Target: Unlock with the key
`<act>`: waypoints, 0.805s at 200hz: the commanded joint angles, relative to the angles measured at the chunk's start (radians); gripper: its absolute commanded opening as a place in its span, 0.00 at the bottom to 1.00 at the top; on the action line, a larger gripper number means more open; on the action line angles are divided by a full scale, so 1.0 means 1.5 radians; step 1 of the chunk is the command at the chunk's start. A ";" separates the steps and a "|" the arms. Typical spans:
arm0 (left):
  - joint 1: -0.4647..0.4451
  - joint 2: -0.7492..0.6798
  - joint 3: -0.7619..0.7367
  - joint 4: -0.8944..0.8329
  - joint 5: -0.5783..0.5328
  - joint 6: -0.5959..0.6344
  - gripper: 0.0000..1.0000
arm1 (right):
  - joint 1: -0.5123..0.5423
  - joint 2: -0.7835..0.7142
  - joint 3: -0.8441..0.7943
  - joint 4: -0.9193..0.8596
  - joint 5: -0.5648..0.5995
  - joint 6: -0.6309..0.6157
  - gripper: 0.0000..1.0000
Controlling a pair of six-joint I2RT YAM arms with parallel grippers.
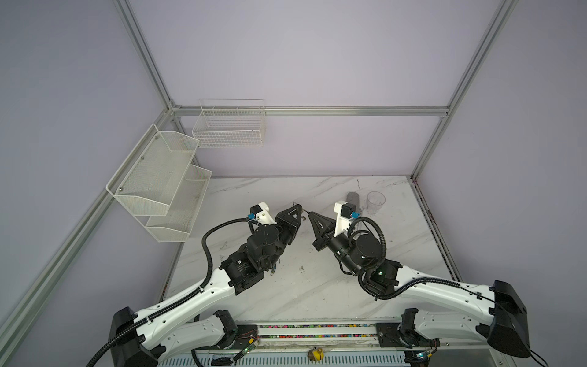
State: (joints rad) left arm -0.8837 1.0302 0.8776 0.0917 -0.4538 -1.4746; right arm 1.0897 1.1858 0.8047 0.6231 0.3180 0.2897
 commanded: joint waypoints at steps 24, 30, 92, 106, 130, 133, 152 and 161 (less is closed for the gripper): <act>0.004 -0.001 -0.010 0.049 0.005 -0.016 0.00 | 0.004 0.003 -0.024 0.041 0.000 -0.013 0.00; 0.004 -0.002 -0.009 0.050 0.005 -0.015 0.00 | 0.004 0.002 -0.026 0.041 0.003 -0.012 0.00; 0.004 -0.001 -0.011 0.053 0.013 -0.023 0.00 | 0.004 0.002 -0.027 0.067 0.007 -0.031 0.00; 0.004 -0.002 -0.011 0.053 0.014 -0.023 0.00 | 0.004 0.005 -0.022 0.067 0.010 -0.035 0.00; 0.004 -0.003 -0.011 0.056 0.018 -0.023 0.00 | 0.004 0.019 -0.016 0.061 0.022 -0.040 0.00; 0.004 -0.003 -0.011 0.056 0.018 -0.024 0.00 | 0.004 0.019 -0.015 0.059 0.024 -0.040 0.00; 0.004 -0.003 -0.012 0.057 0.020 -0.025 0.00 | 0.004 0.020 -0.014 0.060 0.028 -0.040 0.00; 0.004 -0.002 -0.012 0.058 0.022 -0.024 0.00 | 0.004 0.020 -0.014 0.061 0.032 -0.040 0.00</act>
State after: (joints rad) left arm -0.8837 1.0336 0.8776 0.1192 -0.4320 -1.5082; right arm 1.0897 1.2148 0.7597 0.6838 0.3367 0.2493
